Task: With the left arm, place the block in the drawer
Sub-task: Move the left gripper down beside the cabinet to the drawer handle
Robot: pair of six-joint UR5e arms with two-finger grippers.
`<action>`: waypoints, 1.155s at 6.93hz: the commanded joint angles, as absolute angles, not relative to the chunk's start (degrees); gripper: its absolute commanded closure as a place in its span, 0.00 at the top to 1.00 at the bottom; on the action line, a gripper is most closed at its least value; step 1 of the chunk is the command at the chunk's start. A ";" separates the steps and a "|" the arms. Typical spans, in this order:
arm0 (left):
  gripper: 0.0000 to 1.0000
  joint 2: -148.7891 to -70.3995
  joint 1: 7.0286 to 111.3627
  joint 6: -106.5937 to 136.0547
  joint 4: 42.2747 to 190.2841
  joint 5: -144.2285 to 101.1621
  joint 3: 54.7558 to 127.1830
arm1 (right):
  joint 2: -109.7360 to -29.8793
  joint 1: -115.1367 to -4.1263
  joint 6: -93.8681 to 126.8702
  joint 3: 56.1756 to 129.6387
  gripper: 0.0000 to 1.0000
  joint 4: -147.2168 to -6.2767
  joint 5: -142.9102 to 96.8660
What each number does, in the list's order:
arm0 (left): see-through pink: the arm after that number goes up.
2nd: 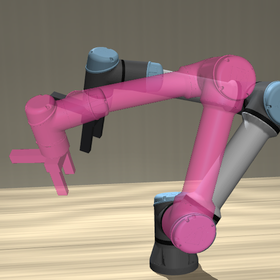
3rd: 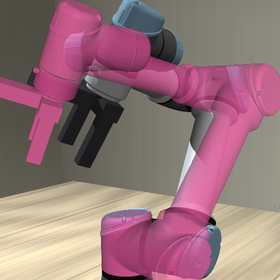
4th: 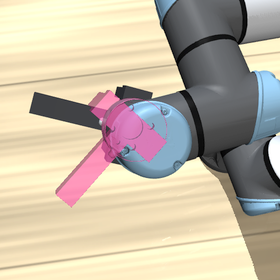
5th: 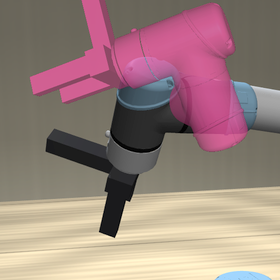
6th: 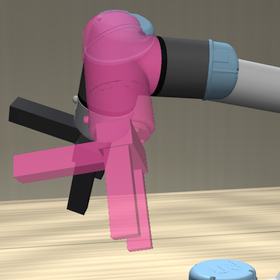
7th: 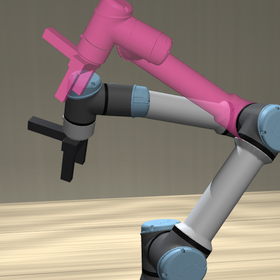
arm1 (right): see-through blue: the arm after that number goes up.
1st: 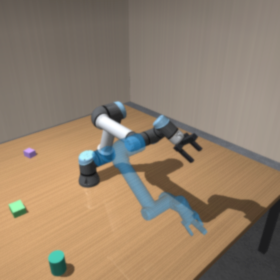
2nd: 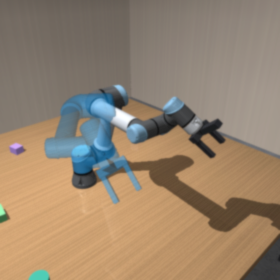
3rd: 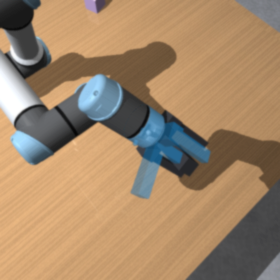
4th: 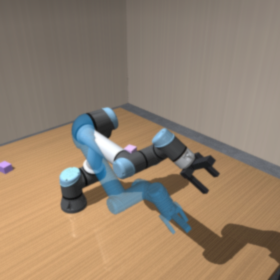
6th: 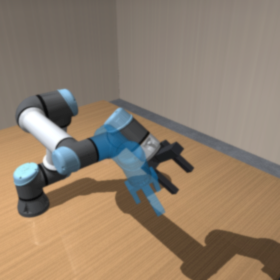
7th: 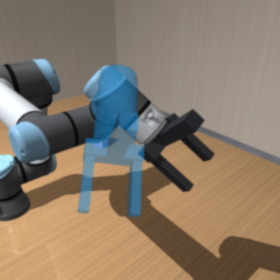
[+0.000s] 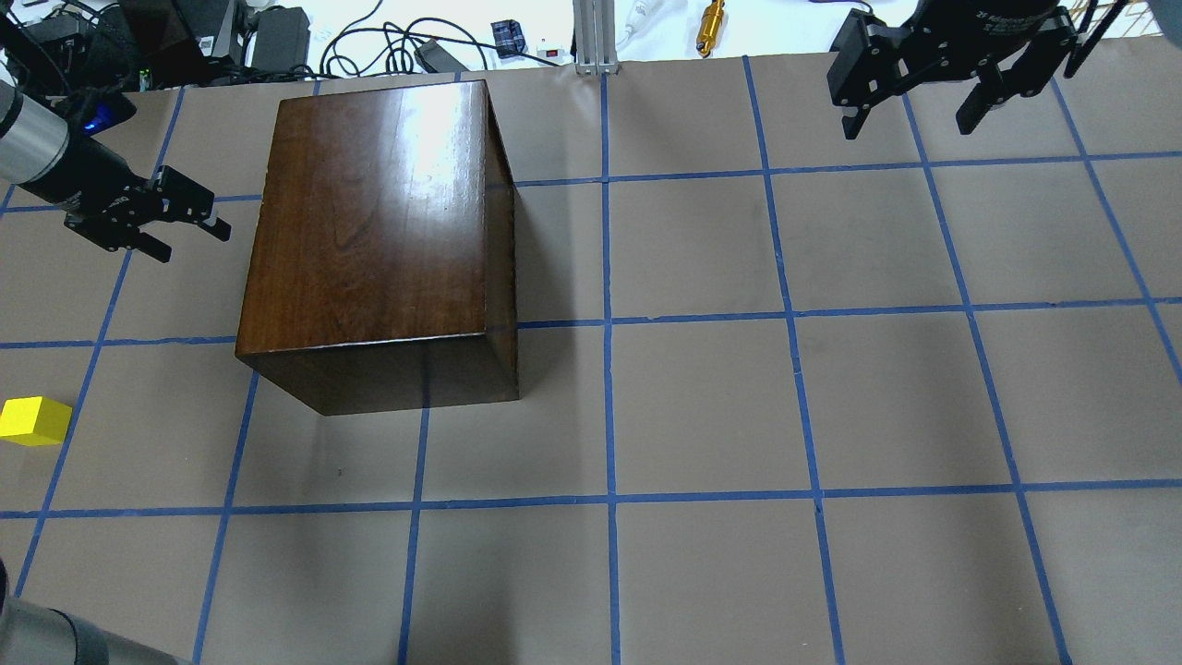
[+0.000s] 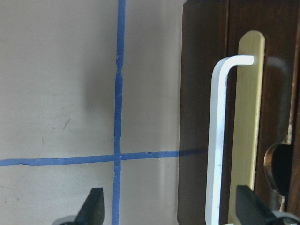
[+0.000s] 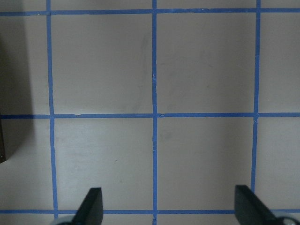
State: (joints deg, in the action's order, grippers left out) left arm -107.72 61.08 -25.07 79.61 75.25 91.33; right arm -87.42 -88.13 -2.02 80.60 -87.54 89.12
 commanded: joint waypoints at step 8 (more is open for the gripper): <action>1.00 -111.88 61.26 -26.28 78.57 70.84 90.88 | -87.45 -88.15 -2.02 80.60 1.00 -87.54 89.21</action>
